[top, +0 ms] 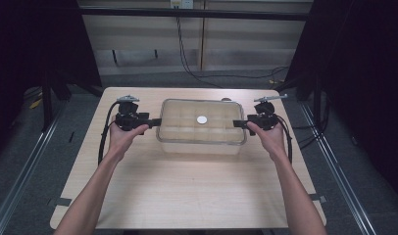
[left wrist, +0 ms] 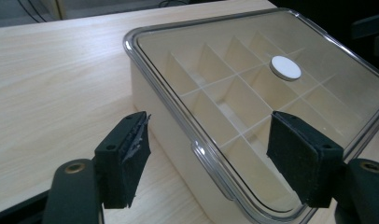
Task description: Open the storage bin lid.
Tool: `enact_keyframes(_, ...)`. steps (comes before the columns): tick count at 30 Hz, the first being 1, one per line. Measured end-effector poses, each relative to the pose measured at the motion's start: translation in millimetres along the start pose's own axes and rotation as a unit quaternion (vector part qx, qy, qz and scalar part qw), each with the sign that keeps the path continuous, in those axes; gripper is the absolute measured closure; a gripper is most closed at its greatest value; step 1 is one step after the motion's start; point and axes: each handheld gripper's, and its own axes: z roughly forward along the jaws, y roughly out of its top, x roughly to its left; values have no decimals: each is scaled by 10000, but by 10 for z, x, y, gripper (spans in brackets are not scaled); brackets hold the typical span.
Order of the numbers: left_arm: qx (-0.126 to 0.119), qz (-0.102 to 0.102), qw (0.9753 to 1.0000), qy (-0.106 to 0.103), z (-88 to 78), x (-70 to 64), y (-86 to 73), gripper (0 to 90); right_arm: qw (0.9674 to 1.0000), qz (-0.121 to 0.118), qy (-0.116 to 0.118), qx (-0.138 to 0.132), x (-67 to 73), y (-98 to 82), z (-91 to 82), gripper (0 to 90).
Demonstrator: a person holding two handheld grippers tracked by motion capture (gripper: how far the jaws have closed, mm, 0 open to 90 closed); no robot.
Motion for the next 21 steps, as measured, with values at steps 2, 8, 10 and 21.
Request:
enact_keyframes(2, 83, 40, 10000, 0, 61, -18, -25, 306, 10000, 22, -38, 51, -21, -37, 43, 211)
enact_keyframes(8, 104, 40, 9999, -57, 148, -45, -31, 309, 9998, 95, -128, 81, -54, -46, 127, 190)
enact_keyframes(10, 116, 43, 9999, -99, 174, -65, -32, 292, 9998, 101, -130, 104, -48, -17, 164, 182)
enact_keyframes(21, 304, 42, 9994, -148, 301, -69, -73, 267, 9991, 319, 24, 269, -85, 45, 393, 155)
